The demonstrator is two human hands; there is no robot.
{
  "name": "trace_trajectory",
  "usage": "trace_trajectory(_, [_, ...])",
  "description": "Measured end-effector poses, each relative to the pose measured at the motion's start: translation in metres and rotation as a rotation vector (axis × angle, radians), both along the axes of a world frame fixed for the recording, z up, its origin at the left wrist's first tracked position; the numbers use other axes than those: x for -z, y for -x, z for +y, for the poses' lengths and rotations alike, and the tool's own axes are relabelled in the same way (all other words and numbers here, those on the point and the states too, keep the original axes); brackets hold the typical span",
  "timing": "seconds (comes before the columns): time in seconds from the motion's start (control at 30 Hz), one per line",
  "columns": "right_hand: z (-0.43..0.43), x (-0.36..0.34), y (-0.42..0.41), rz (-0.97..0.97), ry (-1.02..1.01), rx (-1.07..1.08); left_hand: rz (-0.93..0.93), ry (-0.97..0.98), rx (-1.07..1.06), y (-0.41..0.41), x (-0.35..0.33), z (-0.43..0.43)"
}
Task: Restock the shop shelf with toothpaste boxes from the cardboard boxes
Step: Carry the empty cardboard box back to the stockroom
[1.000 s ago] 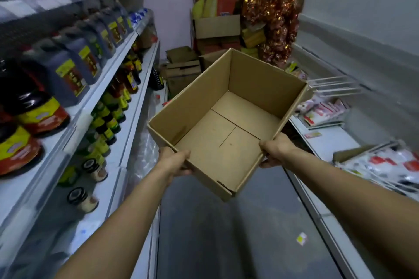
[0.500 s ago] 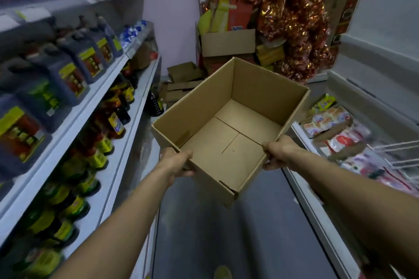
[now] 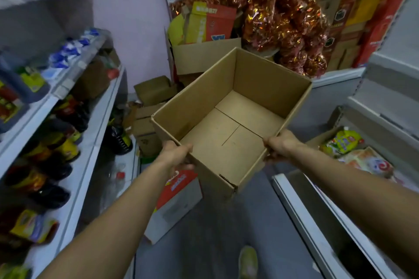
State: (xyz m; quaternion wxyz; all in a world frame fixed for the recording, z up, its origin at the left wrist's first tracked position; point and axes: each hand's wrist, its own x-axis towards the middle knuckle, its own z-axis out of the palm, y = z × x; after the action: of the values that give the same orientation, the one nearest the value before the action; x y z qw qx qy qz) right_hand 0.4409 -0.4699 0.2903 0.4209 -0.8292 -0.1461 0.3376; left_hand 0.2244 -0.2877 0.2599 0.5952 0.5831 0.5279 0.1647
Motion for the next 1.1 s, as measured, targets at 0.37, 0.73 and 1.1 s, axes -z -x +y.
trace_trajectory(0.37, [0.225,0.043,-0.181,0.104,0.124,0.082,0.086,0.133,0.024,-0.196,0.054,0.231])
trace_trajectory(0.73, [0.325,0.110,-0.256,0.241,0.264,0.221,0.219,0.265,0.174,-0.299,0.125,0.347])
trace_trajectory(1.1, [0.346,0.144,-0.264,0.192,0.366,0.287,0.289,0.294,0.216,-0.312,0.148,0.360])
